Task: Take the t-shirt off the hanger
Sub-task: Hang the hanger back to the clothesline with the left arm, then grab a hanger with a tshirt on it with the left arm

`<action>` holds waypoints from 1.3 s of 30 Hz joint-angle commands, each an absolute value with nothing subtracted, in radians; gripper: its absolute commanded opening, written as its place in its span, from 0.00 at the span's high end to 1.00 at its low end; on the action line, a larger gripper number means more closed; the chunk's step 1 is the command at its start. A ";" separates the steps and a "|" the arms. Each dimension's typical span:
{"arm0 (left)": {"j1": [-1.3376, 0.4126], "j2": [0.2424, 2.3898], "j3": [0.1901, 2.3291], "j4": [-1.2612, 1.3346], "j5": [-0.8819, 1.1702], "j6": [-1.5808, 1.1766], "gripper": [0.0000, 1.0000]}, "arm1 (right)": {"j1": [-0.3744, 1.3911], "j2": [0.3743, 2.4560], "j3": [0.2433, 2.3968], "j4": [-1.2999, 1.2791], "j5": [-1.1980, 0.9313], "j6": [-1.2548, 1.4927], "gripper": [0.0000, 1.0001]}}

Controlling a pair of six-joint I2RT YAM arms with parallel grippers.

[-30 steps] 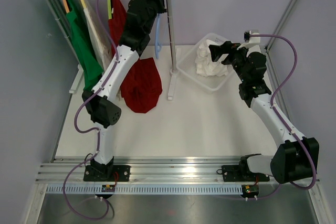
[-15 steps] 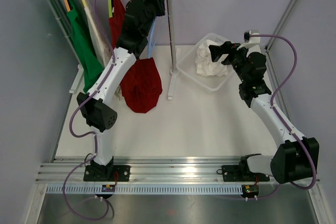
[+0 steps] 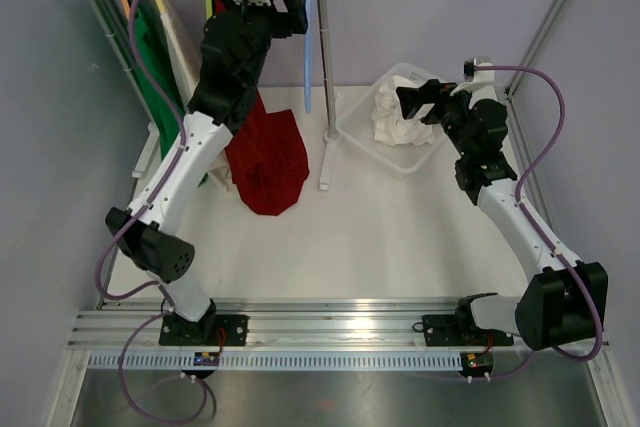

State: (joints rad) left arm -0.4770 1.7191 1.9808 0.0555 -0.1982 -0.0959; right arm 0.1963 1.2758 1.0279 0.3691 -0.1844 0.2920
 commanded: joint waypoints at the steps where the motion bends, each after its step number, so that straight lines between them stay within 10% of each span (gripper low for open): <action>1: -0.479 1.628 1.942 0.106 -0.311 -0.090 0.13 | 0.196 1.261 1.046 0.391 -0.210 0.302 0.08; 25: -0.388 1.718 2.166 -0.176 -0.626 0.008 0.01 | 0.196 1.281 1.058 0.380 -0.227 0.305 0.08; 39: -0.232 1.808 2.249 -0.281 -0.454 -0.149 0.19 | 0.198 1.287 1.055 0.385 -0.227 0.304 0.08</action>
